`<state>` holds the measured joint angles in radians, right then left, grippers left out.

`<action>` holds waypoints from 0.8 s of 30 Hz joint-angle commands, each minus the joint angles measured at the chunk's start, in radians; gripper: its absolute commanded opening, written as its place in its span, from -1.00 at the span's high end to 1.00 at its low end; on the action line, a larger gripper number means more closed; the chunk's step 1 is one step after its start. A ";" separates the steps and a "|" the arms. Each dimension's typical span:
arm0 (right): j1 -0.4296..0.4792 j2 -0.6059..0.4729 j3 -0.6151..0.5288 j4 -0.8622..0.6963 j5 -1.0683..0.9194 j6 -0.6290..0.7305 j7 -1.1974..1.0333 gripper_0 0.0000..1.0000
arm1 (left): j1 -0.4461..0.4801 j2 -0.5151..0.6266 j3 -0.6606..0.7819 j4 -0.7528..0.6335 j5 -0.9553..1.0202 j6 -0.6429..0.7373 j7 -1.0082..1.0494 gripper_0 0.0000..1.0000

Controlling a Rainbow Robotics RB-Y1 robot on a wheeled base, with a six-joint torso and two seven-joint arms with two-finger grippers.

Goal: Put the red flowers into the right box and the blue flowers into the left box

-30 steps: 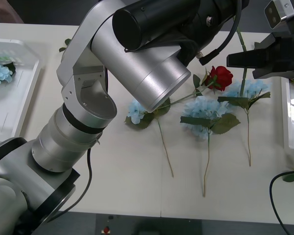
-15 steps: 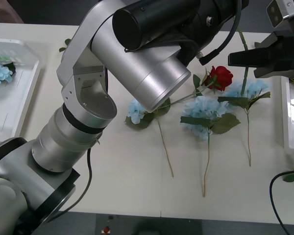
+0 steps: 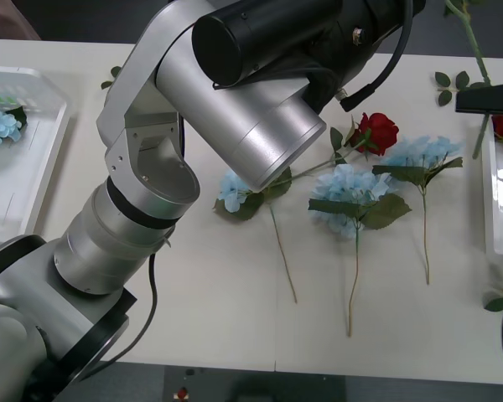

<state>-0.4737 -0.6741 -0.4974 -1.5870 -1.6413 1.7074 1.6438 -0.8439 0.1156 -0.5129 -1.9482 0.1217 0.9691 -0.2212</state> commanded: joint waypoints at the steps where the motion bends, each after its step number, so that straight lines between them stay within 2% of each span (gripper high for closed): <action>1: 0.083 -0.102 -0.039 -0.028 0.074 -0.051 -0.033 1.00 | -0.004 0.073 0.014 -0.095 0.029 0.036 0.006 -1.00; 5: 0.139 -0.166 -0.061 -0.007 0.153 -0.088 -0.041 1.00 | 0.034 0.151 0.037 -0.175 0.118 0.056 -0.012 -1.00; 7: 0.159 -0.203 -0.073 0.047 0.202 -0.100 -0.041 1.00 | 0.085 0.205 0.056 -0.235 0.194 0.054 -0.066 -1.00; 11: 0.161 -0.252 -0.085 0.163 0.295 -0.114 -0.035 1.00 | 0.174 0.288 0.097 -0.313 0.323 0.054 -0.175 -1.00; 16: 0.161 -0.315 -0.064 0.303 0.445 -0.196 -0.029 1.00 | 0.278 0.391 0.128 -0.376 0.461 0.057 -0.346 -1.00; 24: 0.161 -0.337 -0.032 0.394 0.621 -0.328 -0.039 1.00 | 0.388 0.472 0.180 -0.419 0.526 0.197 -0.576 -1.00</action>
<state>-0.2923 -0.9800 -0.5169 -1.1905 -1.0526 1.3970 1.6415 -0.4698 0.5762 -0.3801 -2.3246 0.6250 1.1379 -0.7454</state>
